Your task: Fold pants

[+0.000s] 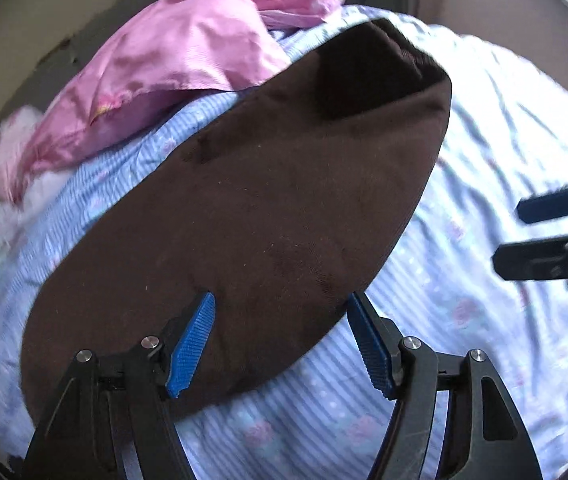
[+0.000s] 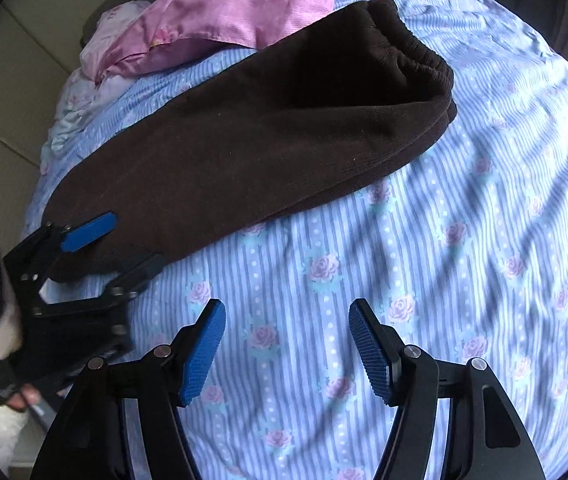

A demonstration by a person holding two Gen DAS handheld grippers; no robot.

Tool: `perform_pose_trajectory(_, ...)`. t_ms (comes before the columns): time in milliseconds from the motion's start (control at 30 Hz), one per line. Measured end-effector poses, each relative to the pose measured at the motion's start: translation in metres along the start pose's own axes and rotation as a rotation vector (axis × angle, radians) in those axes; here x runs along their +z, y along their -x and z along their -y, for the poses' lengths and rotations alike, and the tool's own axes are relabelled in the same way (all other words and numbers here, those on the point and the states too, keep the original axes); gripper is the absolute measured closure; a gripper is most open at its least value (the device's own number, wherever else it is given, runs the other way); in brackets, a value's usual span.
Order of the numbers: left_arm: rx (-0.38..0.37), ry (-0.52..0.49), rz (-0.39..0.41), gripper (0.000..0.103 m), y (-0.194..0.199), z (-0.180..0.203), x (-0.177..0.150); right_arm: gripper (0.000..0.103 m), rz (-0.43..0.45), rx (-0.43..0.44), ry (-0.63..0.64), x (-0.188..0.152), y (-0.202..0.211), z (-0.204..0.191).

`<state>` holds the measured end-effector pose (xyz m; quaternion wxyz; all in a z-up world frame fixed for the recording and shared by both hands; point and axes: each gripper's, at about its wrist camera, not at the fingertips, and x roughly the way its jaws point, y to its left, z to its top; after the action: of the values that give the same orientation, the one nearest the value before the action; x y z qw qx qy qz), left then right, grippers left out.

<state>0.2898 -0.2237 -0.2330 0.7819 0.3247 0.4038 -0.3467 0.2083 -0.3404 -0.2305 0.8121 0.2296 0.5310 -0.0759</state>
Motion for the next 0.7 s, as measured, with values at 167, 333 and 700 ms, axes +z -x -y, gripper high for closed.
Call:
perform_pose_trajectory(167,0.000,-0.024,0.015,0.077,0.000,-0.002,0.004,0.038,-0.005,0.008,0.015,0.000,-0.003,-0.005)
perform_pose_trajectory(333,-0.125,0.068,-0.018,0.083,0.005,-0.031,0.019,0.038,0.027,0.035,0.054,0.007,0.002,-0.017)
perform_pose_trajectory(700,-0.301,0.439,-0.029,0.083,-0.006,-0.132,0.047,0.040,0.109,0.194,0.194,0.049,-0.002,-0.058)
